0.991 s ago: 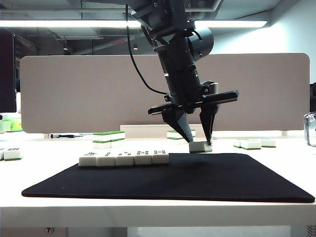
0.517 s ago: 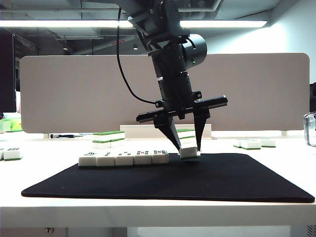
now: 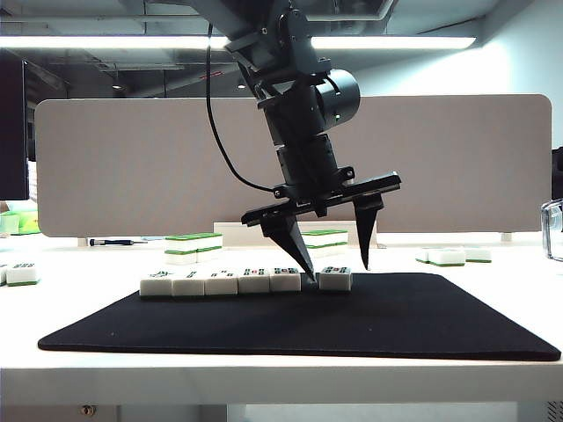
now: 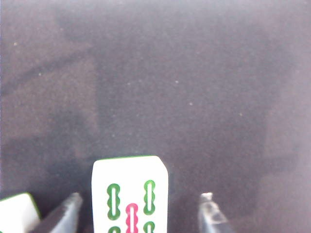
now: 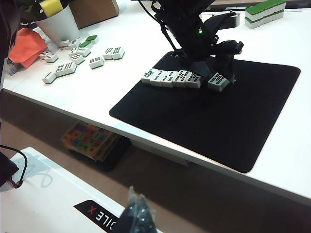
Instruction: Align six mahjong tiles in a row on the table.
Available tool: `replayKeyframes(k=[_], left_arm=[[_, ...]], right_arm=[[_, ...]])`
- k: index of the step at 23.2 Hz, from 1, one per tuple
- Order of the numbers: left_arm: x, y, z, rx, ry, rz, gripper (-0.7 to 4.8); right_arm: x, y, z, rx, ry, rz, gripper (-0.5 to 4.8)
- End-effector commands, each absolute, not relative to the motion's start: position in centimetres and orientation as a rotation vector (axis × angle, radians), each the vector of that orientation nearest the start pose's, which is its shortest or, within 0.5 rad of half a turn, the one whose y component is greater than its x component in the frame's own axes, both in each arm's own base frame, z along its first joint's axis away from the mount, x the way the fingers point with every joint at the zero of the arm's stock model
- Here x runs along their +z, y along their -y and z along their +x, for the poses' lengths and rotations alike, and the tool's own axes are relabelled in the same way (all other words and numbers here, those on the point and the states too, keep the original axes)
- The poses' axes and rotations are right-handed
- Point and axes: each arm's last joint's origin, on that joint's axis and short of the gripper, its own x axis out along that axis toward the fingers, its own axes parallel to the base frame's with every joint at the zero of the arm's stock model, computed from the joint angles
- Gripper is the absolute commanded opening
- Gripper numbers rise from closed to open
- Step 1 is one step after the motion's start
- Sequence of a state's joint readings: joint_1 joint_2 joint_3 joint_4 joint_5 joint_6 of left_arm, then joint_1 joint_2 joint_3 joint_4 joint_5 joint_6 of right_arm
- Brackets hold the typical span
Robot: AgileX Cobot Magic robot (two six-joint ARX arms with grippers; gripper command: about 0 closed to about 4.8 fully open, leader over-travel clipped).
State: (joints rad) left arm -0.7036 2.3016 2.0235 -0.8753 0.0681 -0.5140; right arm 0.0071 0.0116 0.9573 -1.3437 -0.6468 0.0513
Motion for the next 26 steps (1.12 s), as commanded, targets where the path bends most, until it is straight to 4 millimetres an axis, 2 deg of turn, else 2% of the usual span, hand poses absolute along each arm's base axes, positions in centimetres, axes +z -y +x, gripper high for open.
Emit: replayKeyframes(k=[1, 5, 6, 10, 13, 18, 24, 26], left_arm=[[22.7, 31.5, 36.7, -0.482, -1.165, 0.019, 3.19], [26.3, 30.7, 35.8, -0.695, -1.0, 0.309, 3.18], [26.9, 30.5, 35.6, -0.782, -0.933, 0.459, 3.18], [25.9, 30.0, 35.0, -0.98, -0.9, 0.82, 3.19], [24.9, 30.0, 35.1, -1.102, -0.85, 1.004, 3.19], [23.0, 30.7, 35.8, -1.206, -0.77, 1.122, 3.18], [21.1, 31.6, 36.8, -1.226, -0.714, 1.121, 3.17], [20.8, 31.7, 37.0, -1.223, -0.708, 1.12, 3.0]], right_arm=[[30.6, -1.7, -6.8, 0.639, -0.37, 0.162, -0.01], [30.6, -1.7, -6.8, 0.638, -0.37, 0.163, -0.01], [30.6, -1.7, -6.8, 0.638, -0.37, 0.163, -0.01], [30.6, -1.7, -6.8, 0.638, -0.37, 0.163, -0.01], [30.6, -1.7, -6.8, 0.638, -0.37, 0.163, -0.01], [30.6, -1.7, -6.8, 0.638, -0.371, 0.163, -0.01], [30.6, -1.7, -6.8, 0.638, -0.372, 0.164, -0.01], [30.6, -1.7, -6.8, 0.638, -0.374, 0.164, -0.01]])
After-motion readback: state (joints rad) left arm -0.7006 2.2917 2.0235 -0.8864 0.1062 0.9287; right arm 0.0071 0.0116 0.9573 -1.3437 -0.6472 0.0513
